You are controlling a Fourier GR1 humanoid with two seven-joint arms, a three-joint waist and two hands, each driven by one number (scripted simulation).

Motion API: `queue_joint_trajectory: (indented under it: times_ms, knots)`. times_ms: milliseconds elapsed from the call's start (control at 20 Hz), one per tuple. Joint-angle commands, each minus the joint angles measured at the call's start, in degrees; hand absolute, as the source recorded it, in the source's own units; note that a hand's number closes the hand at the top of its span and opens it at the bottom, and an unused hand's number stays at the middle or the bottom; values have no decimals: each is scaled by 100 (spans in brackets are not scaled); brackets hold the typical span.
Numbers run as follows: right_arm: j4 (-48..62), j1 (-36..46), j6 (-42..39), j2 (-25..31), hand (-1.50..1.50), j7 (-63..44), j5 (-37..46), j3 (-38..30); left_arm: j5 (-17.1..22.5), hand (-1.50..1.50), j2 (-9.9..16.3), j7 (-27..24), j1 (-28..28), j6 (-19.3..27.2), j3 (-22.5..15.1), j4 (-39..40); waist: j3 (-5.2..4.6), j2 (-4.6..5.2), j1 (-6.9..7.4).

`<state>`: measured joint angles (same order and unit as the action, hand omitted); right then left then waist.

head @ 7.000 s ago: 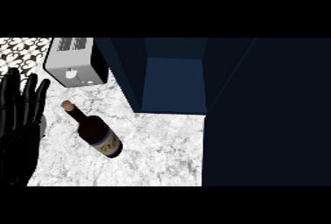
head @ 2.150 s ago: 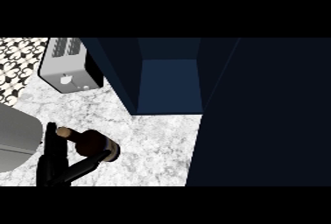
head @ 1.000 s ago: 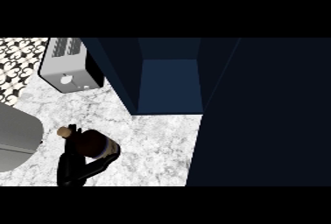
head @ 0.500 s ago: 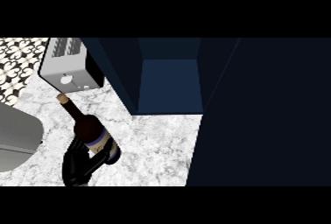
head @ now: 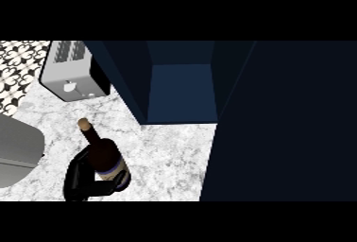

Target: Pick up the wine, place it into the cabinet and close the cabinet

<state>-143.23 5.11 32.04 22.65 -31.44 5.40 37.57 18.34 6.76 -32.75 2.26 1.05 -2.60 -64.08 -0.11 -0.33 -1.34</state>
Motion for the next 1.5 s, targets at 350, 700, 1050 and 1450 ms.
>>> queue_joint_trajectory:
  times_ms: [350, 700, 1050, 1450]
  knots:
    - [-1002, -623, 173, 183, -150, 7, 558, 380, -259, 150, 281, -702, -238, -1444, -396, 530, 6, 7, 39]
    - [-1176, -782, 203, 485, -150, 94, 404, 141, -181, 150, 73, 100, -17, -1262, -678, -680, 15, -3, 78]
    - [-1294, -869, 156, 653, -150, 169, -6, -169, -434, 150, -328, 598, 89, -855, -1138, -1434, 14, 8, 75]
    - [-1168, -874, 246, 588, -150, 326, 178, 12, -856, 150, -615, 1365, -109, -92, -1401, -2216, 11, 7, 69]
